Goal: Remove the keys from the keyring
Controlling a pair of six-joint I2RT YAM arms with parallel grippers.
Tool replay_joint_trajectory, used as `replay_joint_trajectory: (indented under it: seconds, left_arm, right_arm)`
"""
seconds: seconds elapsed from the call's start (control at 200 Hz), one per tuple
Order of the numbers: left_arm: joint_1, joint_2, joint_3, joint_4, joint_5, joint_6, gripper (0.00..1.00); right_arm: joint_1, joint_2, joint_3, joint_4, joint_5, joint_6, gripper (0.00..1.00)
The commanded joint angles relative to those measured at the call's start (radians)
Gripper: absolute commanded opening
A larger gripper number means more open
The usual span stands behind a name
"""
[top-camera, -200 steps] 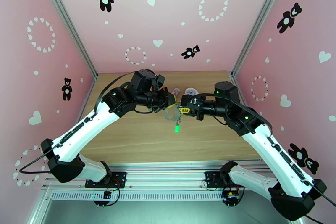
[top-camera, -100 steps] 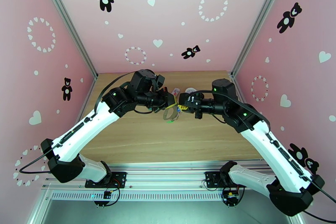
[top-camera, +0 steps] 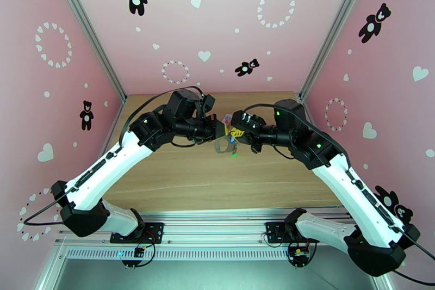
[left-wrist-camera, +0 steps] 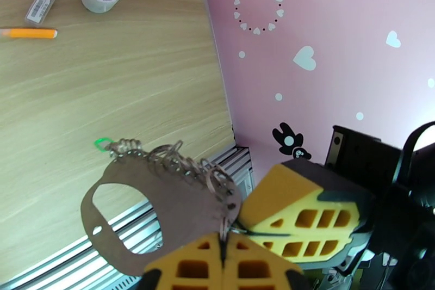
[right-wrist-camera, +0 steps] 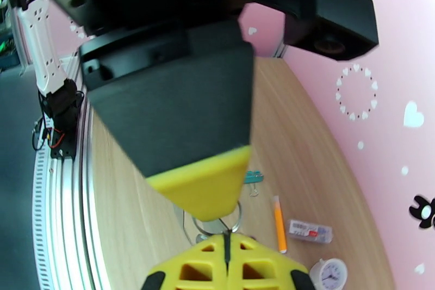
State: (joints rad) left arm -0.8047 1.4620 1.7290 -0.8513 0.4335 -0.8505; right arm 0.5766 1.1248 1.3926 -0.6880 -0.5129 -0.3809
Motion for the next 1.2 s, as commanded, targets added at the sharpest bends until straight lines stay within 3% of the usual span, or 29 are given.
replay_joint_trajectory:
  seconds: [0.0, 0.125, 0.27, 0.46, 0.666, 0.901, 1.196]
  left_arm:
    - [0.031, -0.056, -0.012, -0.053, 0.033, 0.082, 0.00]
    - [0.036, -0.051, 0.002, -0.048, 0.035, 0.113, 0.00]
    - [0.044, -0.050, 0.041, -0.079, 0.013, 0.166, 0.22]
    - [0.089, -0.118, 0.034, -0.090, -0.081, 0.236, 0.33]
    - [0.088, -0.288, -0.201, 0.166, -0.175, 0.436, 0.38]
    - [0.067, -0.501, -0.606, 0.604, -0.104, 0.730, 0.42]
    - [0.020, -0.468, -0.729, 0.734, -0.116, 0.966, 0.43]
  right_arm:
    - [-0.008, 0.027, 0.069, -0.041, 0.052, 0.131, 0.00]
    - [-0.007, 0.068, 0.099, -0.042, -0.046, 0.208, 0.00]
    - [-0.007, 0.089, 0.109, -0.046, -0.083, 0.301, 0.00]
    - [-0.007, 0.094, 0.116, -0.044, -0.125, 0.474, 0.00]
    - [-0.008, 0.140, 0.108, -0.045, -0.194, 0.710, 0.00]
    - [-0.009, 0.156, 0.108, -0.054, -0.227, 0.827, 0.00]
    - [-0.009, 0.185, 0.141, -0.107, -0.286, 0.813, 0.00]
